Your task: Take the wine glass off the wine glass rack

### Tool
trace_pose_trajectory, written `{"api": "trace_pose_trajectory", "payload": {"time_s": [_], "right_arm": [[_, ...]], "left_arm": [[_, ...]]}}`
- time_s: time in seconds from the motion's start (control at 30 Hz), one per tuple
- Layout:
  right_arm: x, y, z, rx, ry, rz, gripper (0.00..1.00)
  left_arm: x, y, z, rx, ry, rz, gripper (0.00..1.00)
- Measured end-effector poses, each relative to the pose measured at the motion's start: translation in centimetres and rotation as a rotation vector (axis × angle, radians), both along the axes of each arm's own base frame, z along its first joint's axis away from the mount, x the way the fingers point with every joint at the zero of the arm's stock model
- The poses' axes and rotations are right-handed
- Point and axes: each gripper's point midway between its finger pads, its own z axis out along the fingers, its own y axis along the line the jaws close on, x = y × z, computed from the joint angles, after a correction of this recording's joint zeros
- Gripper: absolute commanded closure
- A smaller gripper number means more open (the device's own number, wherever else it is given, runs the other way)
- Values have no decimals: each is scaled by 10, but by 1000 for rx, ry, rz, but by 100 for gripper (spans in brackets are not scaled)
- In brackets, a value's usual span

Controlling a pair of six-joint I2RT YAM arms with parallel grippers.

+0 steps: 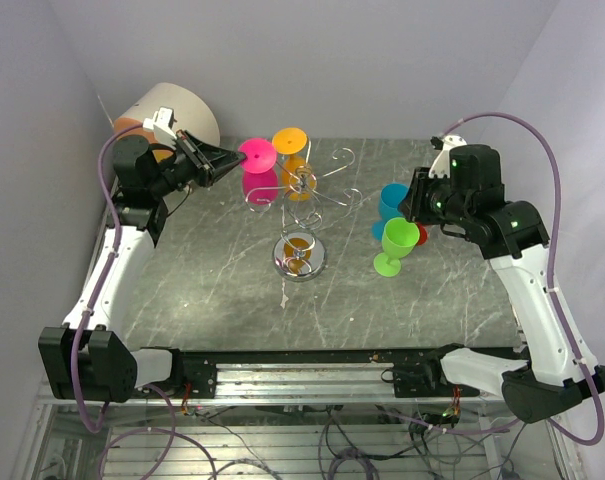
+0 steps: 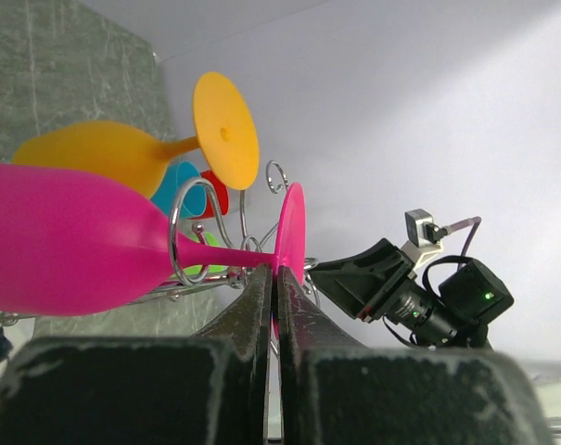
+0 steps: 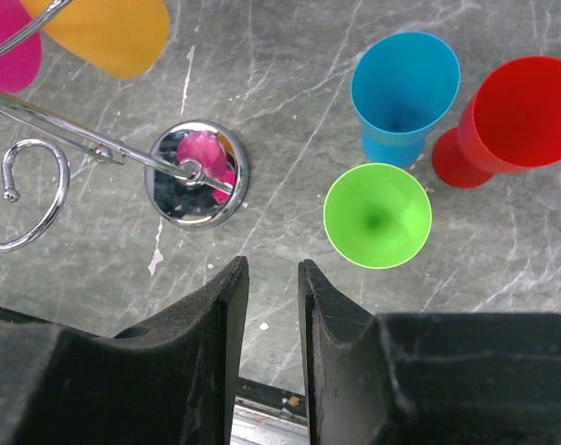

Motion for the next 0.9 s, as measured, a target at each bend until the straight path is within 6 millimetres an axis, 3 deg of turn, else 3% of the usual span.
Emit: {"api": "trace_pose_trajectory", "payload": {"time_s": [0.57, 0.9], "right_arm": [[-1, -1, 1, 3, -10, -1, 72], [0, 0, -1, 1, -8, 0, 72]], "left_arm": [[15, 9, 1, 61, -2, 87, 93], [25, -5, -11, 50, 30, 55, 93]]}}
